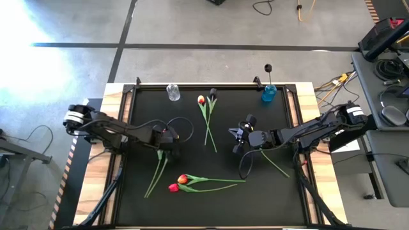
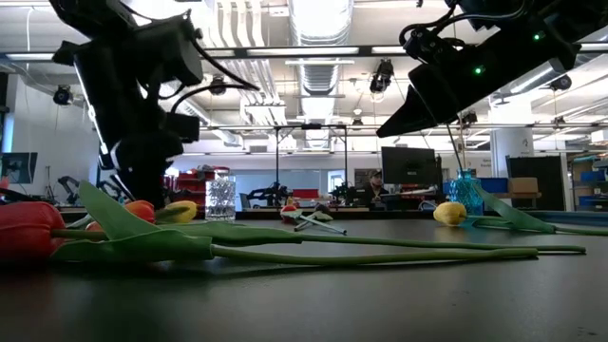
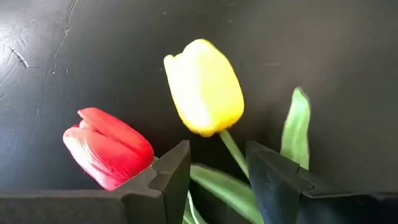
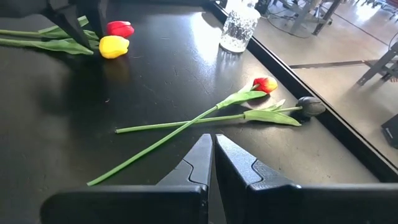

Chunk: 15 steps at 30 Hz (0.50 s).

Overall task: Sort flowers into vase by color
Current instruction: Put the left yellow flower into the transparent vase

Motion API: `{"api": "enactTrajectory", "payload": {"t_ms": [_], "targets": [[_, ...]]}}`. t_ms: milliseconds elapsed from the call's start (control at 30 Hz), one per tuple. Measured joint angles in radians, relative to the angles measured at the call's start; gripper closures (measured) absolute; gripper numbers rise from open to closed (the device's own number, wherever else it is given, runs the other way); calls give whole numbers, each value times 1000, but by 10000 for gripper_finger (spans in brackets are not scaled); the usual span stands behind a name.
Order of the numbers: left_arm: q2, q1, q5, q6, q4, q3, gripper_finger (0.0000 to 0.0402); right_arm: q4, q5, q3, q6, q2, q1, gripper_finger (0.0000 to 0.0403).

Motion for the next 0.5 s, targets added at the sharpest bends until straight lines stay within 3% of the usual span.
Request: {"api": "enactTrajectory", "payload": {"t_ms": [333,500], "targets": [[10,12,0,42,102,-25,279,0,0,0,3,0,0,390],[10,12,0,65,101,-27,313,0,0,0,3,0,0,390]]}}
